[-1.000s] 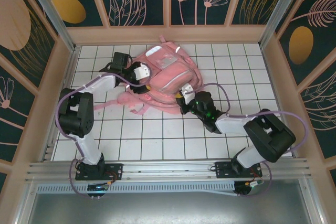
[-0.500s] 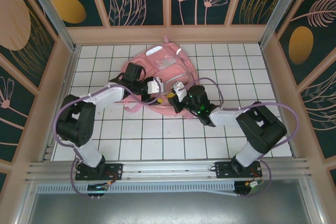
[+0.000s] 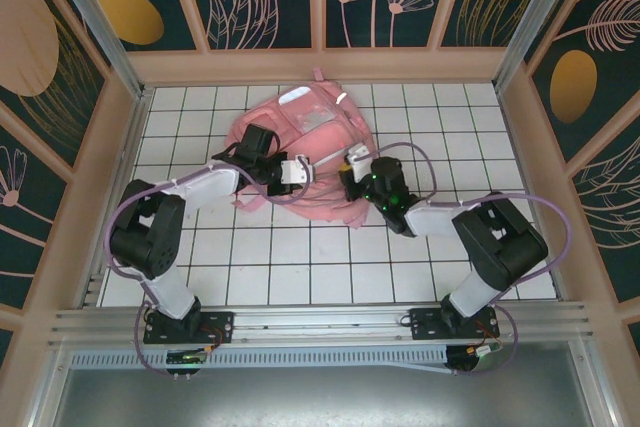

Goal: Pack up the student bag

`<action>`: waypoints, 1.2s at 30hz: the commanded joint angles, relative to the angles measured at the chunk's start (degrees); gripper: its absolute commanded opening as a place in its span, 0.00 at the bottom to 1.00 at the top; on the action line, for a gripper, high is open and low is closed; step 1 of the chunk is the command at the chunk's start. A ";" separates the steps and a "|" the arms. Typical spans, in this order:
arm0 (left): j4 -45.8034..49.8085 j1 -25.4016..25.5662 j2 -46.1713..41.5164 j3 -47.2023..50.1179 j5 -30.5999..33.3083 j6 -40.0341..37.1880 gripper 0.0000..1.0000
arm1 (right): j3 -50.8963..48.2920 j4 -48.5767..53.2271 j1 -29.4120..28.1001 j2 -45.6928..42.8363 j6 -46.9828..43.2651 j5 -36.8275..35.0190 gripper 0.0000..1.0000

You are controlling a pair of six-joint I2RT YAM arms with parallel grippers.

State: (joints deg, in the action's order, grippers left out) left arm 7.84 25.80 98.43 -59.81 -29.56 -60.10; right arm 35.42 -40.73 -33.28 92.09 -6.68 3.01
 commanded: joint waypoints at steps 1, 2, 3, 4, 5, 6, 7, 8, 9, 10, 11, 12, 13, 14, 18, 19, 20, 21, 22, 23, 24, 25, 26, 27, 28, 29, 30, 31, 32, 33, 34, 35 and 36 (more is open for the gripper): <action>0.73 -0.58 -2.96 1.98 0.46 -2.22 0.00 | -0.55 -4.94 4.53 2.34 3.17 -10.25 0.00; 1.32 -0.57 -3.11 1.77 -0.05 -2.37 0.00 | -0.40 -6.03 5.61 2.91 3.98 -10.23 0.00; 1.43 -0.58 -3.24 1.71 -0.43 -2.28 0.00 | -0.21 -6.93 6.42 3.25 4.31 -9.67 0.00; 1.31 -0.58 -3.40 1.64 -1.17 -1.98 0.00 | -0.02 -7.50 7.11 3.45 4.14 -7.68 0.00; 1.29 -0.79 -3.42 1.34 -2.30 -1.54 0.00 | -0.04 -7.96 7.60 3.12 3.45 -3.53 0.00; 1.22 -0.99 -3.27 0.78 -3.51 -0.49 0.00 | -0.21 -8.09 8.14 2.46 2.49 3.40 0.00; 1.58 -1.34 -2.93 -0.39 -5.35 1.56 0.00 | -0.31 -6.95 8.72 1.23 0.46 14.24 0.10; 2.97 -1.68 -2.40 -2.08 -7.65 2.97 0.00 | 0.46 -4.25 8.92 -0.01 -1.23 22.96 0.21; 4.12 -1.88 -1.95 -3.54 -9.36 4.45 0.00 | 1.57 -1.12 8.51 -0.93 -2.92 28.34 0.32; 5.35 -1.98 -1.43 -5.05 -10.99 5.79 0.00 | 2.44 3.54 7.58 -1.85 -5.60 31.73 0.45; 6.56 -1.96 -1.03 -5.99 -12.65 6.28 0.00 | 3.12 7.15 6.27 -3.15 -9.94 32.97 0.50; 6.66 -1.96 -1.02 -6.19 -13.63 6.90 0.00 | 3.24 9.69 4.82 -4.20 -14.40 32.57 0.52; 6.37 -2.07 -0.97 -5.96 -14.59 7.58 0.00 | 3.17 11.87 3.13 -5.07 -18.84 30.87 0.52; 6.09 -2.07 -1.10 -5.69 -15.14 8.10 0.00 | 3.19 12.97 2.26 -5.25 -21.64 28.30 0.52; 5.49 -2.07 -1.29 -4.77 -17.12 10.03 0.00 | 3.87 9.49 -0.67 -2.89 -22.42 23.45 0.47; 5.04 -2.07 -1.30 -4.38 -17.45 10.45 0.00 | 3.81 7.12 -1.33 -2.12 -21.99 22.07 0.44; 4.75 -2.08 -1.33 -4.11 -17.49 10.65 0.00 | 3.80 4.88 -1.82 -1.53 -21.32 20.30 0.41; 4.57 -2.08 -1.41 -3.92 -17.58 10.95 0.00 | 3.74 2.55 -2.30 -0.84 -20.51 18.84 0.37; 4.32 -2.07 -1.49 -3.82 -17.63 11.54 0.00 | 3.93 0.92 -2.67 -0.24 -19.59 17.94 0.35; 4.21 -2.03 -1.56 -3.87 -17.78 11.95 0.00 | 4.12 -0.19 -2.91 0.27 -18.68 16.94 0.34; 4.16 -2.07 -1.60 -3.80 -18.20 12.26 0.00 | 4.05 -1.54 -3.33 0.88 -17.98 15.75 0.32; 3.76 -2.12 -1.72 -3.66 -18.62 12.78 0.00 | 4.04 -2.04 -3.68 1.30 -17.93 15.55 0.31; 3.19 -2.09 -1.71 -3.43 -18.96 13.23 0.00 | 4.06 -2.12 -4.01 1.66 -17.77 15.45 0.30; 2.54 -2.07 -1.54 -3.30 -19.18 13.82 0.00 | 4.00 -2.44 -4.25 2.09 -17.57 15.45 0.30; 2.21 -2.07 -1.36 -3.42 -19.29 14.51 0.00 | 3.72 -2.96 -4.76 2.35 -17.11 15.09 0.30; 2.00 -2.09 -1.23 -3.67 -19.47 15.17 0.00 | 3.40 -3.42 -5.33 2.55 -16.93 14.59 0.30; 1.96 -2.08 -0.90 -4.09 -19.86 16.02 0.00 | 3.18 -4.33 -6.21 2.76 -16.61 12.88 0.32; 1.69 -2.06 -0.77 -4.42 -20.35 17.02 0.00 | 2.74 -5.74 -7.15 3.09 -16.26 9.97 0.34; 0.94 -2.07 -0.76 -4.39 -20.71 18.19 0.00 | 2.41 -7.30 -8.05 3.51 -15.95 6.54 0.34; -0.07 -2.03 -0.65 -4.27 -20.89 19.21 0.00 | 2.01 -9.04 -9.04 4.05 -16.00 2.74 0.33; -0.96 -2.08 -0.63 -4.10 -21.31 19.99 0.00 | 1.55 -10.59 -9.95 4.60 -16.44 -0.37 0.32; -1.73 -2.08 -0.60 -4.02 -21.49 20.63 0.00 | 1.42 -11.48 -10.54 5.26 -16.25 -3.01 0.29; -2.10 -2.09 -0.56 -4.16 -21.59 21.14 0.00 | 1.26 -13.08 -11.05 5.81 -15.41 -6.10 0.22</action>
State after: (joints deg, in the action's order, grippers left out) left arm 10.55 22.98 97.78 -63.26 -42.09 -43.24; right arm 37.43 -46.54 -42.19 95.57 -23.42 7.75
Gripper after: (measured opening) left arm 0.053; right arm 0.252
